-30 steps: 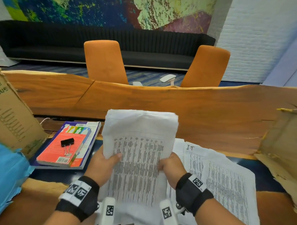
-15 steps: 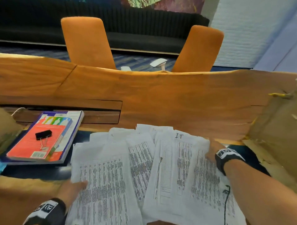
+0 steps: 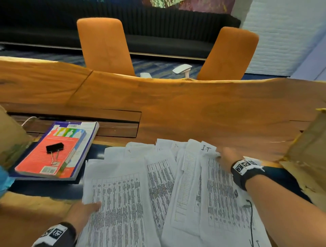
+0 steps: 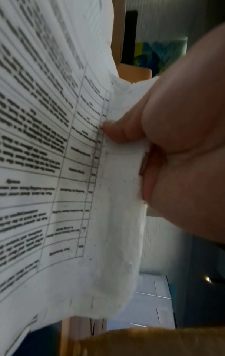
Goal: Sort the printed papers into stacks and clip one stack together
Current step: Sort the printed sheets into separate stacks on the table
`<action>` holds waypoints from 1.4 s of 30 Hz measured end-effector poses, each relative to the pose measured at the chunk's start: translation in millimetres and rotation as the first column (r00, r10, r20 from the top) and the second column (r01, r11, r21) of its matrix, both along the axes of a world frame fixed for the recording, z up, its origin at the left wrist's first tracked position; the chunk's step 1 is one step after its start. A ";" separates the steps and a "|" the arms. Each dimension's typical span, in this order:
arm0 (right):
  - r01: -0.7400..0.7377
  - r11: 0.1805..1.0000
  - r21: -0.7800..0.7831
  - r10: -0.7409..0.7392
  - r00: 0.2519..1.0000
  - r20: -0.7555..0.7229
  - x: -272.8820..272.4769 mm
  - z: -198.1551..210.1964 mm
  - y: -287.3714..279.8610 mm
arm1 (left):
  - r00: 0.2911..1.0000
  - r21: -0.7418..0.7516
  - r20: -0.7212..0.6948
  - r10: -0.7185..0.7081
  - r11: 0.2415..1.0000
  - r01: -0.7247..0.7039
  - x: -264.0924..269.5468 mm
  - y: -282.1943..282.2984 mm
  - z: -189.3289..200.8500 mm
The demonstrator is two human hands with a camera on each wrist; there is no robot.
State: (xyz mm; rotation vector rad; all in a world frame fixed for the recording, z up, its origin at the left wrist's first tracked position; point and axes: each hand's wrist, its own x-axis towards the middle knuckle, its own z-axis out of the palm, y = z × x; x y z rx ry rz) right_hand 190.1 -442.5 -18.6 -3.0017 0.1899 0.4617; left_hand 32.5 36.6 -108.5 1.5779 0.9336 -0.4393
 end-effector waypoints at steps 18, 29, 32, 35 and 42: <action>-0.122 0.992 0.032 0.124 0.989 -0.087 14.6 -5.7 12.1 | 0.996 -0.044 0.079 0.031 0.999 -0.028 1.9 -7.3 14.8; -0.517 0.793 0.321 0.588 0.788 -0.184 -75.7 157.3 125.6 | 0.964 -0.047 0.261 -0.041 0.997 0.055 -13.5 -20.1 61.1; -0.578 0.733 0.358 0.648 0.753 -0.113 -84.9 179.0 159.8 | 0.921 0.021 0.370 -0.119 0.993 0.120 -13.7 -32.4 89.9; -0.635 0.657 0.406 0.701 0.712 -0.022 -96.8 206.0 183.8 | 0.857 0.117 0.463 -0.224 0.974 0.192 -15.2 -38.8 117.2; -0.733 0.670 0.113 0.689 0.672 0.272 -88.1 203.6 217.1 | 0.708 0.217 0.619 -0.339 0.941 0.261 -21.3 -48.2 182.1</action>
